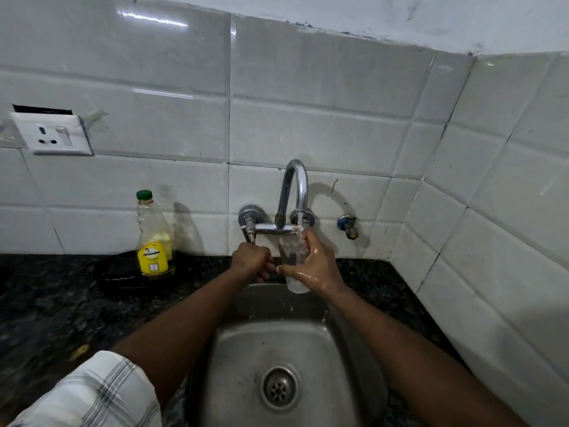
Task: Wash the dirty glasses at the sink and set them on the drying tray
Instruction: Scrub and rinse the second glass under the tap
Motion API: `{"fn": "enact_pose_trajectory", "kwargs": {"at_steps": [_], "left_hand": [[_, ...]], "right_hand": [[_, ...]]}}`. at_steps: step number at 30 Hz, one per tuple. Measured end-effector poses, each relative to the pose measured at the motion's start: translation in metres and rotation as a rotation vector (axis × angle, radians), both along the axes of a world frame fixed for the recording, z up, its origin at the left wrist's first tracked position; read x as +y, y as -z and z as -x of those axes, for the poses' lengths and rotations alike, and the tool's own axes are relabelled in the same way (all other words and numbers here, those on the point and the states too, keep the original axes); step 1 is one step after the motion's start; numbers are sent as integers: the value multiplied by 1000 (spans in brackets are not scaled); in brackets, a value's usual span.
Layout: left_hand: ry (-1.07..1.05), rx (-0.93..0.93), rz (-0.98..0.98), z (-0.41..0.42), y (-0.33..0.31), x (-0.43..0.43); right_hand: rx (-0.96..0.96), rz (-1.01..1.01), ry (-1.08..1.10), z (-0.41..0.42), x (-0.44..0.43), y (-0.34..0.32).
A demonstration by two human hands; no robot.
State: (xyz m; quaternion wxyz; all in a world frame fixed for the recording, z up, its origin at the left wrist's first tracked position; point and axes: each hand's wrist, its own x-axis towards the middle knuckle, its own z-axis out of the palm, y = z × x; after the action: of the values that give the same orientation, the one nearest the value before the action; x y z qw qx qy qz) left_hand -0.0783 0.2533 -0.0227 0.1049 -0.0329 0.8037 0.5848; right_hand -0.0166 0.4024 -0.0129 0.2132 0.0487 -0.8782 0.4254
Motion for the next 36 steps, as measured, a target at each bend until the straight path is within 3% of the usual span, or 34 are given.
{"fn": "enact_pose_trajectory", "kwargs": {"at_steps": [3, 6, 9, 11, 14, 16, 19, 21, 25, 29, 32, 34, 36], "left_hand": [[55, -219, -137, -7, 6, 3], [135, -516, -460, -18, 6, 11], [96, -501, -645, -24, -5, 28], [-27, -290, -471, -28, -11, 38], [-135, 345, 257, -22, -16, 37], [-84, 647, 649, -25, -29, 35], [47, 799, 947, -30, -38, 41], [40, 781, 995, -30, -39, 39], [-59, 698, 829, -26, -21, 30], [-119, 610, 383, -15, -5, 23], [-7, 834, 194, -8, 4, 10], [38, 1021, 177, -3, 8, -1], [18, 1083, 167, -1, 6, -6]], "right_hand": [[48, 65, 93, 5, -4, -4], [1, 279, 176, 7, -8, -2], [-61, 653, 209, 0, -17, 6], [-119, 831, 218, -1, -20, 9], [-288, 998, 244, -2, -19, 8], [-447, 1099, 200, -3, -18, 12], [-610, 1172, 161, -1, -20, 22], [-634, 1149, 183, 0, -21, 25], [-550, 1106, 286, 1, -25, 20], [-459, 1112, 185, 9, -25, 12], [-452, 1060, 56, 17, -19, 4], [-469, 1034, -42, 19, -14, -3], [-483, 999, -154, 20, -13, -9]]}}
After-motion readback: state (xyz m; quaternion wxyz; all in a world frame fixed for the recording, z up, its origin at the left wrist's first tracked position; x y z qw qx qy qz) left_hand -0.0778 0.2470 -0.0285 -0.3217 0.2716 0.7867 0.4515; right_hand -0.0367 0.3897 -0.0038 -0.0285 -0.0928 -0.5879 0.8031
